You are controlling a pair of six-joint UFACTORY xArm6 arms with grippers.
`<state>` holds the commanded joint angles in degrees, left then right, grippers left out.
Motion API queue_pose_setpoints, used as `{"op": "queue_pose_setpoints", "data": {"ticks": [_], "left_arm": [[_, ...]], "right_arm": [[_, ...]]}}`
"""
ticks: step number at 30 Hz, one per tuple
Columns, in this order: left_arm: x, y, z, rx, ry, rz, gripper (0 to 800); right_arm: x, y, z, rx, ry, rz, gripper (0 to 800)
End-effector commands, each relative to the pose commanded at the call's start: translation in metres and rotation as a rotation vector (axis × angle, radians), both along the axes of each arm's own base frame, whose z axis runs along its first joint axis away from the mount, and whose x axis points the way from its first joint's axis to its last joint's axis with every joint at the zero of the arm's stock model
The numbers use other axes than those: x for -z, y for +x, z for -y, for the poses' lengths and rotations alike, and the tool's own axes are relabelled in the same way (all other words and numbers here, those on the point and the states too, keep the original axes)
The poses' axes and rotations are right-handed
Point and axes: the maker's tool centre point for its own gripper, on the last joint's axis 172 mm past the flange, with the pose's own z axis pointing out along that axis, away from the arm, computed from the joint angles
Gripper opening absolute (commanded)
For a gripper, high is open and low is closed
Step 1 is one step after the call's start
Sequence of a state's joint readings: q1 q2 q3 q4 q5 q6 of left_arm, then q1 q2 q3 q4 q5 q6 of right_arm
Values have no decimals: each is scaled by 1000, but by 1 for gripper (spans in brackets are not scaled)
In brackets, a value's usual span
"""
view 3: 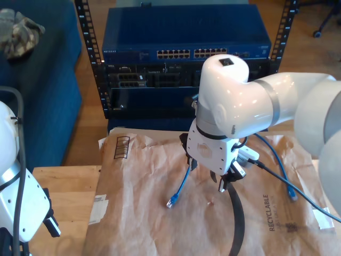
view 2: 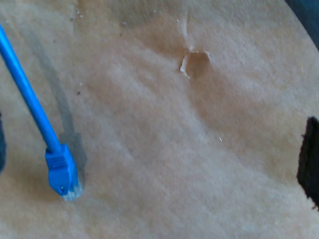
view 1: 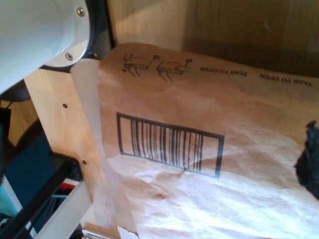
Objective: Grab the cable and plug it in
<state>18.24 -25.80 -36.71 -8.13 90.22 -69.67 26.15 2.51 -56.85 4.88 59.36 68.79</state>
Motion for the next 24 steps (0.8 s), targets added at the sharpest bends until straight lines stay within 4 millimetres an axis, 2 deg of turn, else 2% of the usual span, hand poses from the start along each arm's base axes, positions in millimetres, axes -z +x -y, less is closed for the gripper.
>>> {"op": "queue_pose_setpoints", "data": {"ticks": [4,11,17,22,24], "left_arm": [[1,-1,1,-3,-2,-4,800],[3,-4,1,-6,-4,-12,800],[3,-6,2,-15,-6,-20,800],[3,-7,1,-14,-5,-22,800],[5,-9,1,-16,-7,-26,800]], "right_arm": [[10,7,-4,1,-6,-16,798],[7,20,-11,-5,2,1,798],[37,14,-16,-22,-22,-50,798],[45,19,-21,-21,-23,-57,798],[55,22,-24,-24,-22,-50,798]]}}
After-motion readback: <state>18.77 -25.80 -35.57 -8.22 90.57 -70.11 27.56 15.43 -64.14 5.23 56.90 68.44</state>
